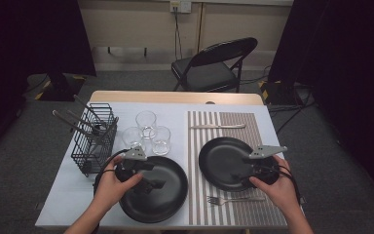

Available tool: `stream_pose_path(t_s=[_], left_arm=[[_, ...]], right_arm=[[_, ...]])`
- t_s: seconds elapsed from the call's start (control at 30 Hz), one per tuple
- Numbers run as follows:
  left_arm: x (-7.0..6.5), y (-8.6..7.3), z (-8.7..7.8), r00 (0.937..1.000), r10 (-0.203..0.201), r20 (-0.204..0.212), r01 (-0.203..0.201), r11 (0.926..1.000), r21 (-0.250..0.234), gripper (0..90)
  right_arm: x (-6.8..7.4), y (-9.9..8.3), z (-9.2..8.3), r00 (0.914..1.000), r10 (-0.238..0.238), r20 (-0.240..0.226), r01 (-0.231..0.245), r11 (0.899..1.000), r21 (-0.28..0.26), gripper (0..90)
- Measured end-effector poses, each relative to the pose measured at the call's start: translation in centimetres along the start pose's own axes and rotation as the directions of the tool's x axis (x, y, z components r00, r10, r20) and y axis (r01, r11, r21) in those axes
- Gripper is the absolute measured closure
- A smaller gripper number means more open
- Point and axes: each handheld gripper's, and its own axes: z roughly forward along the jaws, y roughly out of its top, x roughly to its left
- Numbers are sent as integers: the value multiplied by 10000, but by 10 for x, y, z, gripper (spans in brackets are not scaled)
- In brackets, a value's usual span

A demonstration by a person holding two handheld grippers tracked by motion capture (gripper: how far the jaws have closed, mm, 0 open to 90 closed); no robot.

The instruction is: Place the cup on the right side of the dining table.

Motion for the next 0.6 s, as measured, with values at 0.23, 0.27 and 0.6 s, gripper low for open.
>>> stream_pose_path(t_s=[0.23, 0.27, 0.6], left_arm=[[2, -2, -1, 10000, -54, -26, 54, 10000, -20, 197], [2, -3, -1, 9999, -136, 67, 136, 9999, -45, 197], [0, -5, -3, 10000, 42, 19, -42, 9999, -98, 183]], right_arm=[[1, 11, 5, 9999, -70, -91, 70, 10000, 61, 262], [1, 13, 6, 9999, -81, -68, 82, 9999, 74, 262], [3, 36, 14, 9996, -250, -125, 253, 9993, 270, 261]])
